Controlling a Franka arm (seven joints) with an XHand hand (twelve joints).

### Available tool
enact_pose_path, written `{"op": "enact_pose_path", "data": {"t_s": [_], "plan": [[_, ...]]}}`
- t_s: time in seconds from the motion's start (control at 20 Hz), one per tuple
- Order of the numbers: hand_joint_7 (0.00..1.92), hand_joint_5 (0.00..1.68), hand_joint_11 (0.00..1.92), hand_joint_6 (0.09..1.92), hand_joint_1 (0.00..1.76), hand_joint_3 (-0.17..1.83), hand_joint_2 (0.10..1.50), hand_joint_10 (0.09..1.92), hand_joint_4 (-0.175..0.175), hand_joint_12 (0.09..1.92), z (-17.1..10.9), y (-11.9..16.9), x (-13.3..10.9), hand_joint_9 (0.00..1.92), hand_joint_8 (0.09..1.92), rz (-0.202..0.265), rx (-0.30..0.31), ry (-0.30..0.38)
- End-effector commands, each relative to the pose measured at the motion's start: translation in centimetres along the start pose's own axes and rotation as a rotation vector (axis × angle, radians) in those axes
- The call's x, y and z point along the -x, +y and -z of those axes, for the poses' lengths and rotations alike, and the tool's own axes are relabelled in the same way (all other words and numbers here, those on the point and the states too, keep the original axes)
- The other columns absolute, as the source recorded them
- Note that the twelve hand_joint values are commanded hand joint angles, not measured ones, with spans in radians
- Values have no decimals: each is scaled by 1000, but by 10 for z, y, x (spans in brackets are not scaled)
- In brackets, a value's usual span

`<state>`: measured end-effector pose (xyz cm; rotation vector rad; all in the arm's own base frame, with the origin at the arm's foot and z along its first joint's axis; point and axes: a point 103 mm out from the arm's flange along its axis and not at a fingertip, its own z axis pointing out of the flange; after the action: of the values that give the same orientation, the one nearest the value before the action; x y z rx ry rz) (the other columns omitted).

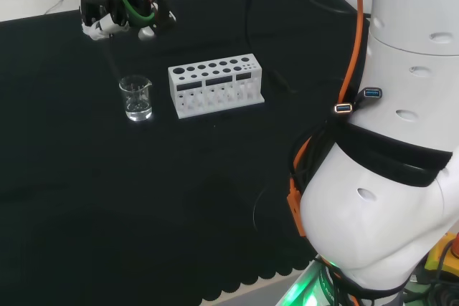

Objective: Put the glass rod back on the white test tube rack.

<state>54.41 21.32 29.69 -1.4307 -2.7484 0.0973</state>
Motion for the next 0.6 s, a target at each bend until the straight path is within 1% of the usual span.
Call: {"op": "enact_pose_path", "data": {"t_s": [0.05,0.45,0.6], "plan": [[1195,1307,1601,160,1312,-175,1104,669,-175,692,4,0,0,1657,978,3,-2,-18],[1195,1308,1601,157,1312,-175,1104,668,-175,693,20,-2,4,1657,977,-22,30,15],[1195,1309,1600,155,1312,-175,1104,668,-175,693,29,-4,5,1657,978,-21,45,26]]}}
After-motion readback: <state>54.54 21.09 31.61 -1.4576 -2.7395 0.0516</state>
